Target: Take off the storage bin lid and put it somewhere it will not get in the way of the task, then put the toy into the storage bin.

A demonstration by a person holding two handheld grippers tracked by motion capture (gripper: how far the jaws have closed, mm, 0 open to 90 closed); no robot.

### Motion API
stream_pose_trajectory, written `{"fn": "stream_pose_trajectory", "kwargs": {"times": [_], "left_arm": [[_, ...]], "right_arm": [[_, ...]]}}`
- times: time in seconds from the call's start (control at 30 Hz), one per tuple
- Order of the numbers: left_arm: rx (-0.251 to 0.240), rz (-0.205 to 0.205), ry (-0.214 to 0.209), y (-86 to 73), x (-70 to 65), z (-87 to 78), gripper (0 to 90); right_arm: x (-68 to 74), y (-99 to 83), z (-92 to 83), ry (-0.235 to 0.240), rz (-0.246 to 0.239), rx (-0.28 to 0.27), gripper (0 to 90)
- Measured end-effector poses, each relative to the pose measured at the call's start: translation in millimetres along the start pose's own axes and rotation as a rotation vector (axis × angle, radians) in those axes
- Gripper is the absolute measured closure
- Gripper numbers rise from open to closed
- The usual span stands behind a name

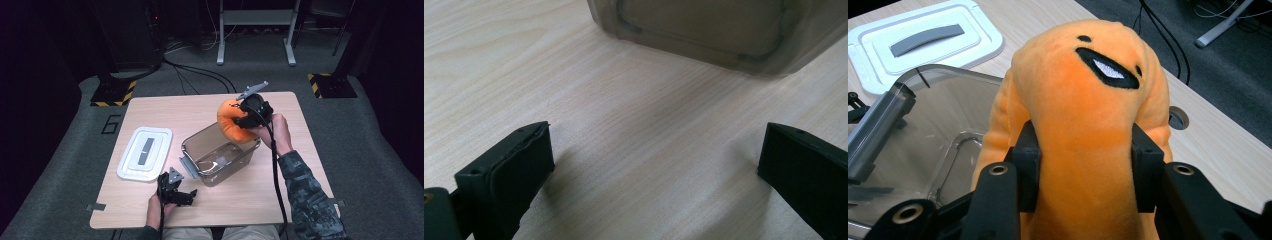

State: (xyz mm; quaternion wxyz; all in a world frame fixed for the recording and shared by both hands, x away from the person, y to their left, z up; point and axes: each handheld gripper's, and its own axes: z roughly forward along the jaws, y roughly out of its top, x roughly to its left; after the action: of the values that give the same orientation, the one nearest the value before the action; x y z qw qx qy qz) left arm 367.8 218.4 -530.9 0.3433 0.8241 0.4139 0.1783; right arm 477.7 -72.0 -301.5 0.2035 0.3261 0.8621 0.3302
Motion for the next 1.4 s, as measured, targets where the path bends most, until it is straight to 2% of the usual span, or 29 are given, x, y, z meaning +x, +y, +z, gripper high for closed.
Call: {"fn": "stream_pose_trajectory", "kwargs": {"times": [0.53, 0.97, 1.4], "left_arm": [[-0.002, -0.008, 0.002, -0.3, -0.1, -0.1, 1.3], [-0.002, -0.008, 0.002, -0.3, -0.1, -0.1, 1.3], [0.002, -0.005, -0.001, -0.1, 0.2, -0.4, 1.3]], "right_arm": [[3.9, -3.2, 15.8, 0.025, -0.014, 0.028, 58.5], [3.0, -9.5, 19.8, 0.018, -0.002, 0.034, 58.4], [6.7, -14.2, 31.4, 0.02, -0.009, 0.056, 58.2]]}}
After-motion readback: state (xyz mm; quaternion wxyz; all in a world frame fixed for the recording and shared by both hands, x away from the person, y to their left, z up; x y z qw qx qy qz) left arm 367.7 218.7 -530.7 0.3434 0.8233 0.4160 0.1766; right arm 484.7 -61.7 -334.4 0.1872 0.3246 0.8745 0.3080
